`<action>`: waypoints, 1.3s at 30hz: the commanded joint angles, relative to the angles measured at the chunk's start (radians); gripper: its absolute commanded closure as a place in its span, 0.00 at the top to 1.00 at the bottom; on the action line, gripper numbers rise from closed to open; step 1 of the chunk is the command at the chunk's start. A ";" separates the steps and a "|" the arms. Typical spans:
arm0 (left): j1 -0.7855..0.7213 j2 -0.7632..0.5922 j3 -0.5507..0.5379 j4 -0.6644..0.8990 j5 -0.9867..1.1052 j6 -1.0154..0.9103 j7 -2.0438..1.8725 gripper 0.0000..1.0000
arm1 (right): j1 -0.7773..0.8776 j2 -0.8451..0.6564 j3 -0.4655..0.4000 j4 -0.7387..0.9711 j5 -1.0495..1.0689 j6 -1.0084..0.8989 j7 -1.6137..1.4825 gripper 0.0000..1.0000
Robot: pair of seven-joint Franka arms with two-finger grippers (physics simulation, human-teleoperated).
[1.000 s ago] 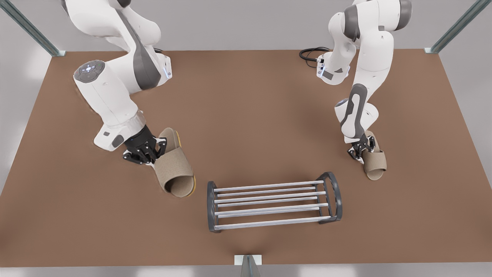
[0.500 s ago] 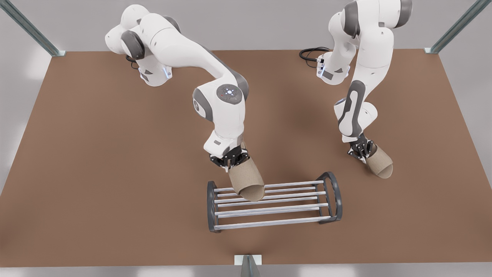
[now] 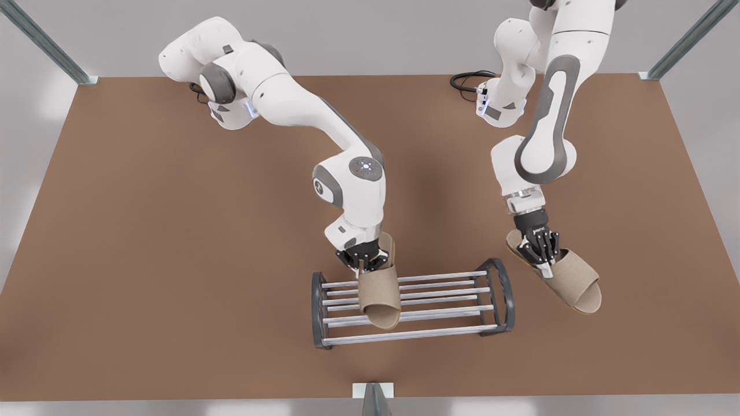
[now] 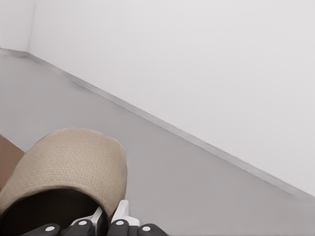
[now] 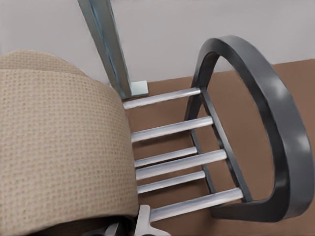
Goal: Place the right shoe on the shoe rack with the right arm, and place the left shoe on the shoe rack with the left arm
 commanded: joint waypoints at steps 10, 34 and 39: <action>-0.051 -0.024 -0.132 0.159 -0.067 -0.067 0.095 0.21 | 0.018 0.039 0.005 -0.016 -0.135 0.081 0.340 0.47; -0.069 0.436 -0.296 0.447 -0.293 -0.116 0.091 0.21 | -0.723 -0.652 0.296 -0.588 0.133 -0.443 -0.965 1.00; -0.073 0.435 -0.296 0.427 -0.316 -0.116 0.090 0.21 | -0.780 -0.647 0.298 -0.527 0.121 -0.572 -0.800 1.00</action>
